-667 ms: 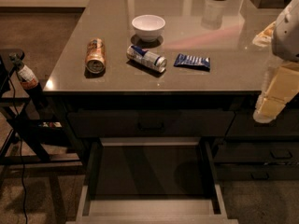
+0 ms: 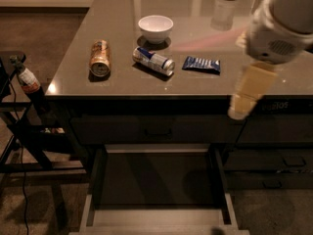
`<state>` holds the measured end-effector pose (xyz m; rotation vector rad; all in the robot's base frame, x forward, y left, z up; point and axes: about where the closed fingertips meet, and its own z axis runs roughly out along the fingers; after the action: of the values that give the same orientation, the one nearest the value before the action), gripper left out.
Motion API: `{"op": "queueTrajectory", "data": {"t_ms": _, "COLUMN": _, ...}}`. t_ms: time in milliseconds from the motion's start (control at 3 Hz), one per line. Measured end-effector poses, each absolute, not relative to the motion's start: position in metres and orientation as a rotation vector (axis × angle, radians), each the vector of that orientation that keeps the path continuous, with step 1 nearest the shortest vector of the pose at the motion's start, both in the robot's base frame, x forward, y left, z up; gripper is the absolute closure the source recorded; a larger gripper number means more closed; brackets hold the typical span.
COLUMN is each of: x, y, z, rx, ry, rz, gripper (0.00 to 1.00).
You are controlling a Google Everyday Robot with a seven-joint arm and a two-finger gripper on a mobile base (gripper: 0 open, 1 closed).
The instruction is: Place redbull can into middle drawer
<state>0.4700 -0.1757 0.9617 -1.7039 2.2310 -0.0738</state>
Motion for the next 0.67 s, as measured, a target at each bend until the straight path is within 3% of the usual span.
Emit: {"op": "queueTrajectory", "data": {"t_ms": 667, "x": 0.541, "y": -0.09, "z": 0.941, "rx": -1.728, "ry": 2.226, "rz": -0.016, "gripper": 0.0}}
